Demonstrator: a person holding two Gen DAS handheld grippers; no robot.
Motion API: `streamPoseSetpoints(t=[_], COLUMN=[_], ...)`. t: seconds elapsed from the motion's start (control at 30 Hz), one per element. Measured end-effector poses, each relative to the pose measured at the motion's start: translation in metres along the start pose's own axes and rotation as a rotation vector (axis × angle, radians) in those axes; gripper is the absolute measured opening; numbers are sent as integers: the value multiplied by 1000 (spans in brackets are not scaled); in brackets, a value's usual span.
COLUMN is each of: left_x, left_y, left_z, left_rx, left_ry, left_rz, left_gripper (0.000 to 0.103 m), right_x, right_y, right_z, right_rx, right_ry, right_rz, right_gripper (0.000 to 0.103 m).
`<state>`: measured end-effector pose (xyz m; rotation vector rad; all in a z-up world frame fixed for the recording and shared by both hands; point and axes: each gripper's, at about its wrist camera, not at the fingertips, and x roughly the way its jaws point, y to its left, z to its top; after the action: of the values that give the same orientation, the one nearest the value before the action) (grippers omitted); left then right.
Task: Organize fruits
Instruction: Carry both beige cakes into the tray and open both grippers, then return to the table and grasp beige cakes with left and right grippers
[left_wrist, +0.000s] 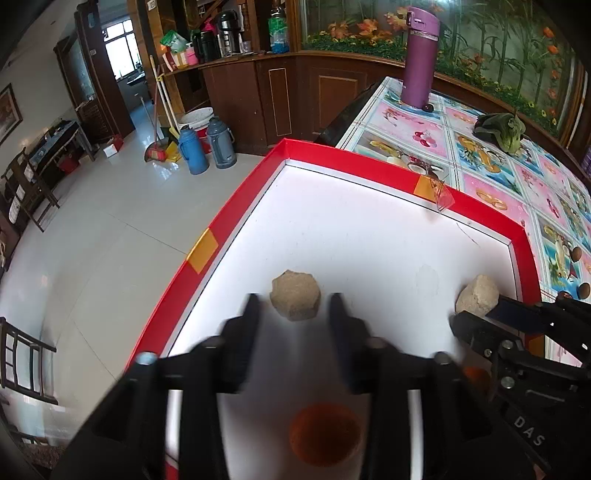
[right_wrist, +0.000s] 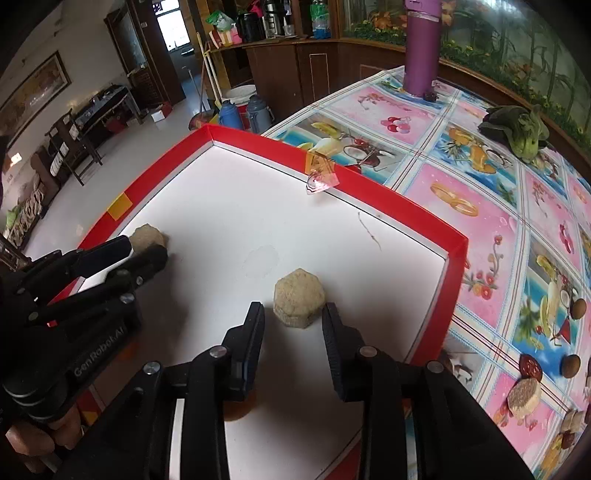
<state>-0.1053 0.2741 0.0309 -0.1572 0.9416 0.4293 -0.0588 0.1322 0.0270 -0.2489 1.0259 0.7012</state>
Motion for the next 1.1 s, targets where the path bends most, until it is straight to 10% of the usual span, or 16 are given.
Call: streamPoseSetpoints(t=[0.33,1.1], left_x=[-50,-108], left_y=[-28,-166], left_z=[-12,-53], left_rx=[52,360], left_ry=[-116,-117], left_rz=[-34,-260], left_gripper=[74,77], right_x=[-66,-138], right_y=[-28,-249], right_z=[-27,-170], right_rx=[50,435], right_ry=[-145,-187], right_rz=[2,-219], right_gripper=[47,50])
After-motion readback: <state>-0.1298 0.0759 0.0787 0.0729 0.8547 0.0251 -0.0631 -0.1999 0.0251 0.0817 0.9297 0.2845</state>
